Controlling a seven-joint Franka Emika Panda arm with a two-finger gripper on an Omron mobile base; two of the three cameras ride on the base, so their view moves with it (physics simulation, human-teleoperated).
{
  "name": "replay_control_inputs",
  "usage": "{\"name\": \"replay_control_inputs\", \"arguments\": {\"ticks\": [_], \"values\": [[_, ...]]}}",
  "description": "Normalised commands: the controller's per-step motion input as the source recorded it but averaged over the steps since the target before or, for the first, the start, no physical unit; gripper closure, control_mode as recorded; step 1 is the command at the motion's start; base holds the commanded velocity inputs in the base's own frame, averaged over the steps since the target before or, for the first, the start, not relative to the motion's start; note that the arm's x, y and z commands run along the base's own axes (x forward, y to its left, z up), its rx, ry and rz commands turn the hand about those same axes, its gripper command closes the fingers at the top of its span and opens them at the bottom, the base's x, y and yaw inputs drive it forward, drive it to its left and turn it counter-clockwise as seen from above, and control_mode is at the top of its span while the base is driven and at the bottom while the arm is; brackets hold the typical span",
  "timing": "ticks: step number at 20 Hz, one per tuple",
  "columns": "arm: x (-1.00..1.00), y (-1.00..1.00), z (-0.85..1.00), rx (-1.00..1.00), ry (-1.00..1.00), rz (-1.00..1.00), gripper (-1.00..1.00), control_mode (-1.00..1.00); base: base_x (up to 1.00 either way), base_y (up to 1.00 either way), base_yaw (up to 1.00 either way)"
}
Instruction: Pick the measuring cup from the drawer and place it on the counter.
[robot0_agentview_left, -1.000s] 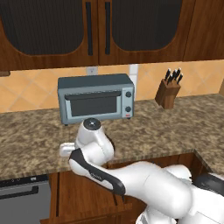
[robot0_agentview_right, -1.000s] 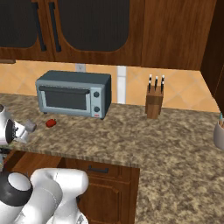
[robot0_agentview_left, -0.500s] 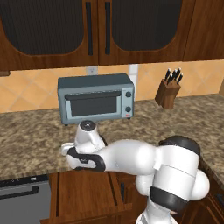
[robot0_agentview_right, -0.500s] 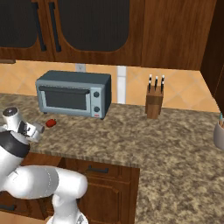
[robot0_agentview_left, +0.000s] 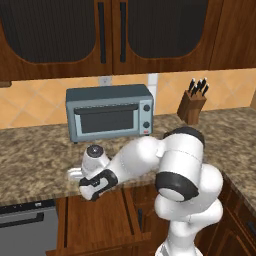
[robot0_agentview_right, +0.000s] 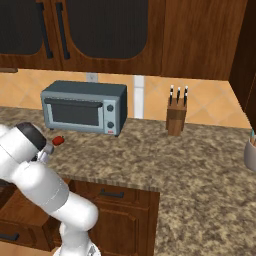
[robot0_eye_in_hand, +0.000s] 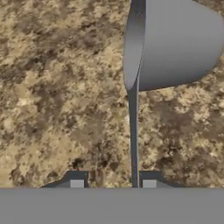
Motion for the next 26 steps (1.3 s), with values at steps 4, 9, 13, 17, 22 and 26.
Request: {"name": "replay_control_inputs", "arguments": {"ticks": [4,9,13,17,22,26], "values": [[-0.42,0.0,0.77,0.0,-0.04,0.0,-1.0,-1.0,0.0,0.0,0.0],[-0.4,-0.26,0.96,0.0,-0.05,0.0,-1.0,-1.0,0.0,0.0,0.0],[-0.13,-0.15,0.41,0.0,-0.05,-0.01,-1.0,-1.0,0.0,0.0,0.0],[0.0,-0.09,0.22,0.0,0.0,-0.07,-1.0,-1.0,0.0,0.0,0.0],[-0.13,-0.45,0.44,0.09,-0.03,-0.03,-1.0,-1.0,0.0,0.0,0.0],[-0.24,-0.49,0.61,0.18,-0.07,0.0,-1.0,-1.0,0.0,0.0,0.0]]}}
